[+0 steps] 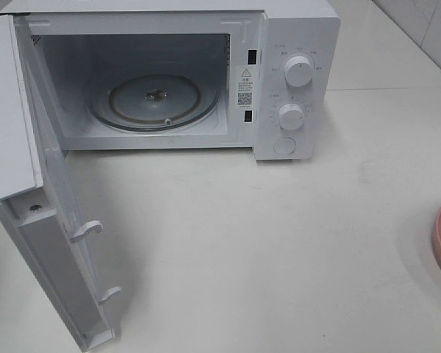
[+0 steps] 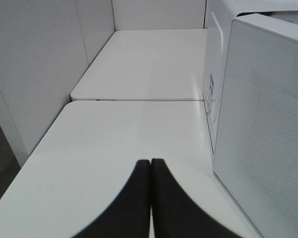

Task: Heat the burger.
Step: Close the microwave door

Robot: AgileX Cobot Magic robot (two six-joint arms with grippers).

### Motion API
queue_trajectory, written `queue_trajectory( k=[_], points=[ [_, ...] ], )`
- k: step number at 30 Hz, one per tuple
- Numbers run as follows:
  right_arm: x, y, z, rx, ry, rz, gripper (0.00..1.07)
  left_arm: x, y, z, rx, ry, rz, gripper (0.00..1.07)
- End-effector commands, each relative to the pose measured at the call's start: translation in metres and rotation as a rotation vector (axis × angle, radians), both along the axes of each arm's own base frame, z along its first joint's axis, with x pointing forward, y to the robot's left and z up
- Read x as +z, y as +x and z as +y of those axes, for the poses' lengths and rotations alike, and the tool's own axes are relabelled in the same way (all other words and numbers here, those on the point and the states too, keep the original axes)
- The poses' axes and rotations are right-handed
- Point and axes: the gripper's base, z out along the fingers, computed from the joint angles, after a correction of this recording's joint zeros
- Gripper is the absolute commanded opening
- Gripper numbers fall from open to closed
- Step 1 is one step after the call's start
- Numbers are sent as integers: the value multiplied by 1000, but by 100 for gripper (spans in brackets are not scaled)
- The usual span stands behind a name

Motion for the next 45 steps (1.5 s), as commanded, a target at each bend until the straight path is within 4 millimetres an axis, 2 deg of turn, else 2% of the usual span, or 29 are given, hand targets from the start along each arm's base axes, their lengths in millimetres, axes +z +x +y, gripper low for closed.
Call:
queue_trajectory(
  k=[1, 4, 6, 10, 17, 24, 31, 40, 45],
  points=[
    [-1, -4, 0, 0, -3, -23, 75, 1, 6, -3, -41, 43, -42, 0],
    [-1, -4, 0, 0, -3, -23, 75, -3, 12, -6, -76, 18, -34, 0],
    [-1, -4, 0, 0, -3, -23, 75, -12, 21, -8, -90, -67, -5, 0],
    [-1, -4, 0, 0, -3, -23, 75, -17, 27, -12, -137, -62, -8, 0],
    [-1, -4, 0, 0, -3, -23, 75, -24, 36, -28, -335, -63, -47, 0],
    [-1, -4, 0, 0, -3, -23, 75, -30, 48, -35, -396, -91, -28, 0],
    [-1, -4, 0, 0, -3, -23, 75, -35, 63, -59, -463, -127, 8, 0],
    [-1, -4, 0, 0, -3, -23, 75, -42, 69, -80, -460, -67, 10, 0],
    [-1, -4, 0, 0, -3, -23, 75, -43, 78, -102, -478, -91, 18, 0]
  ],
)
